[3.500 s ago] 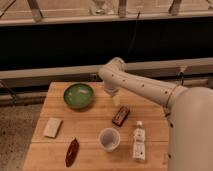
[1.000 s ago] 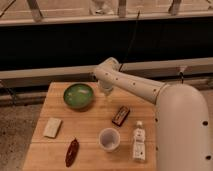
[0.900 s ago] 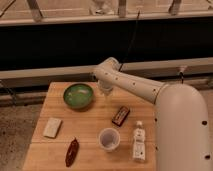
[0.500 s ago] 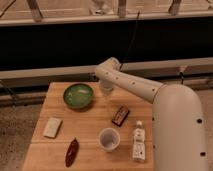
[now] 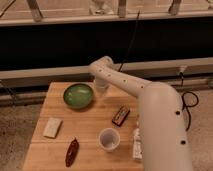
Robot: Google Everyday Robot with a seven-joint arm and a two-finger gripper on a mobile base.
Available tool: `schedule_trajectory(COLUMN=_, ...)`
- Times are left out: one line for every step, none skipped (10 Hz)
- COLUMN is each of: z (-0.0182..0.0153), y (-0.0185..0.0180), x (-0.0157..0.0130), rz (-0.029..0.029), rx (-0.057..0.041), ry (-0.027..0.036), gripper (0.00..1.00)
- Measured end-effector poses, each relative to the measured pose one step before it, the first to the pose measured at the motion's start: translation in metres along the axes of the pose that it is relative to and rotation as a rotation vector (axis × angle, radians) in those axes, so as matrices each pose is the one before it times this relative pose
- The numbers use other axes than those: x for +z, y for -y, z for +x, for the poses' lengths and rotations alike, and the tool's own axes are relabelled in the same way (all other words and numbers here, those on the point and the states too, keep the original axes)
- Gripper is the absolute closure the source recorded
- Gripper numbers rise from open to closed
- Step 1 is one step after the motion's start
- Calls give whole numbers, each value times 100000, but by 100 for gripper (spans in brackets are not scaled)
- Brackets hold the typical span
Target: Push the ceramic bowl across the table
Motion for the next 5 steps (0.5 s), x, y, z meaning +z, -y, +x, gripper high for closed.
schedule_trajectory(z=-705, y=597, x=291, rz=-893, rx=-2376, ry=303, gripper=100)
schedule_trajectory(z=-1053, y=892, x=239, rz=-956, rx=-2553, ry=225, gripper=100)
schedule_trajectory(z=-1059, y=850, x=250, rz=-1147, rx=-2544, ry=174, gripper=100)
schedule_trajectory(z=-767, y=824, x=166, rz=-30, rx=-2146, ry=-48, gripper=100)
schedule_trajectory(z=-824, y=390, x=16, rz=-698, rx=-2230, ry=46, gripper=100)
